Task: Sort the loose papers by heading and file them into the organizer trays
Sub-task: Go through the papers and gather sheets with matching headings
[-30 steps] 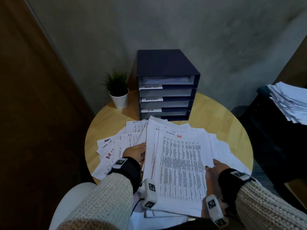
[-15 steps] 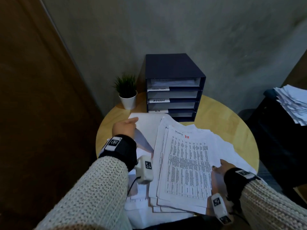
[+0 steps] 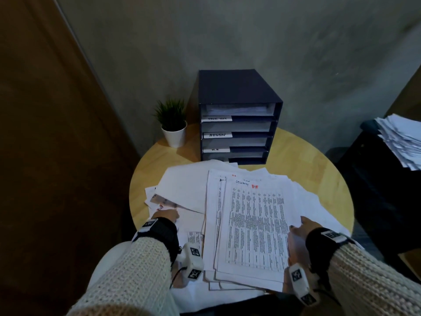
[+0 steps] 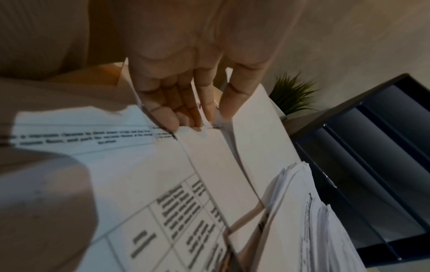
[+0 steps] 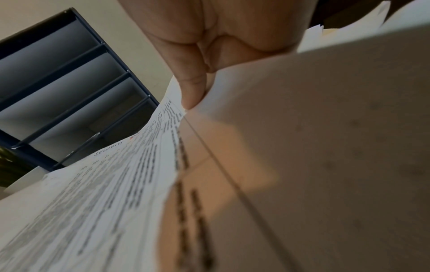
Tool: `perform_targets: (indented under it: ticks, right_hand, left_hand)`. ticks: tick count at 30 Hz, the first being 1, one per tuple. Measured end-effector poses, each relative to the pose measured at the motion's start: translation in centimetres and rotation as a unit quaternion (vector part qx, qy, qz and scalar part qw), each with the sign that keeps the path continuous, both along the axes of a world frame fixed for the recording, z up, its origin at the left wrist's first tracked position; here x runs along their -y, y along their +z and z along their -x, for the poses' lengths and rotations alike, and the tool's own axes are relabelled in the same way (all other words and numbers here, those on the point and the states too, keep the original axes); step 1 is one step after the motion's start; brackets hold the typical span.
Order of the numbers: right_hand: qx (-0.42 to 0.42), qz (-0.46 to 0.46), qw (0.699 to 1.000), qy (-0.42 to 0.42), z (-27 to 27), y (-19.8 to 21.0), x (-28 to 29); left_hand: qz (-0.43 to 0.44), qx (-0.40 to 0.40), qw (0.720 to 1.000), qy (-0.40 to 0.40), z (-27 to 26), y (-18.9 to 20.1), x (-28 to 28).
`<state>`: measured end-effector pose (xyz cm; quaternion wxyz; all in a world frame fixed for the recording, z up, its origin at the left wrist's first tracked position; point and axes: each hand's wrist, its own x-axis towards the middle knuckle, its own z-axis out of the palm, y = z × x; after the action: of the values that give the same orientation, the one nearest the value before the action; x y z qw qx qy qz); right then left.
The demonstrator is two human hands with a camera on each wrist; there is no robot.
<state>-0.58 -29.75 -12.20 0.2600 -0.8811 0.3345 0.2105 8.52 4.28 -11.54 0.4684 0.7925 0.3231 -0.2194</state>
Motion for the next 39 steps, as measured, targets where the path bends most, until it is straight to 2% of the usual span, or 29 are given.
perform_targets:
  ticks: [3,5,7,10,17,20,22,24,28,30,33,34,37,39]
  right_hand:
    - [-0.003,0.004,1.000,0.002,-0.1,-0.1,0.1]
    - [-0.007,0.003,1.000,-0.001,-0.2,-0.2,0.1]
    - [-0.009,0.003,1.000,-0.002,-0.3,-0.3,0.1]
    - [-0.008,0.003,1.000,-0.003,-0.3,-0.3,0.1]
    - [-0.005,-0.004,1.000,-0.005,-0.5,-0.6,0.3]
    - [-0.003,-0.004,1.000,-0.005,-0.5,-0.5,0.3]
    - [-0.005,-0.002,1.000,0.001,-0.5,-0.7,0.4]
    - [-0.009,0.001,1.000,0.005,-0.5,-0.7,0.5]
    - [-0.020,0.001,1.000,0.015,-0.6,-0.9,0.6]
    - [-0.025,0.000,1.000,0.018,-0.7,-1.0,0.7]
    - [-0.024,-0.012,1.000,0.012,-0.6,-0.9,0.7]
    - [-0.023,-0.026,0.999,0.007,-0.5,-1.0,0.7]
    - [-0.017,-0.074,0.997,-0.016,-0.4,-1.4,1.0]
    - [-0.013,-0.078,0.996,-0.028,-0.4,-1.5,1.1]
  left_hand:
    - [-0.058,0.024,0.998,-0.021,0.1,0.8,0.5]
    - [-0.055,0.061,0.995,-0.053,0.4,0.9,0.6]
    - [-0.044,0.090,0.994,-0.052,0.3,0.4,0.9]
    - [0.004,0.101,0.995,0.027,0.4,0.7,0.9]
    - [-0.008,0.136,0.987,0.088,-0.5,2.3,-1.7]
    - [0.017,0.146,0.984,0.097,-0.3,2.4,-2.0]
    - [0.051,0.123,0.984,0.117,-0.3,2.2,-1.5]
    - [0.081,0.107,0.984,0.119,-0.9,0.9,-1.1]
    - [0.183,0.095,0.963,0.172,-3.7,-5.2,-0.9]
    - [0.178,0.092,0.965,0.173,-5.0,-8.1,-0.2]
    - [0.124,0.077,0.976,0.161,-7.8,-11.9,0.3]
    - [0.108,0.069,0.978,0.167,-7.1,-10.0,1.0]
    - [0.075,0.075,0.985,0.133,-1.9,1.1,3.3]
    - [0.039,0.084,0.989,0.118,-1.2,2.9,3.7]
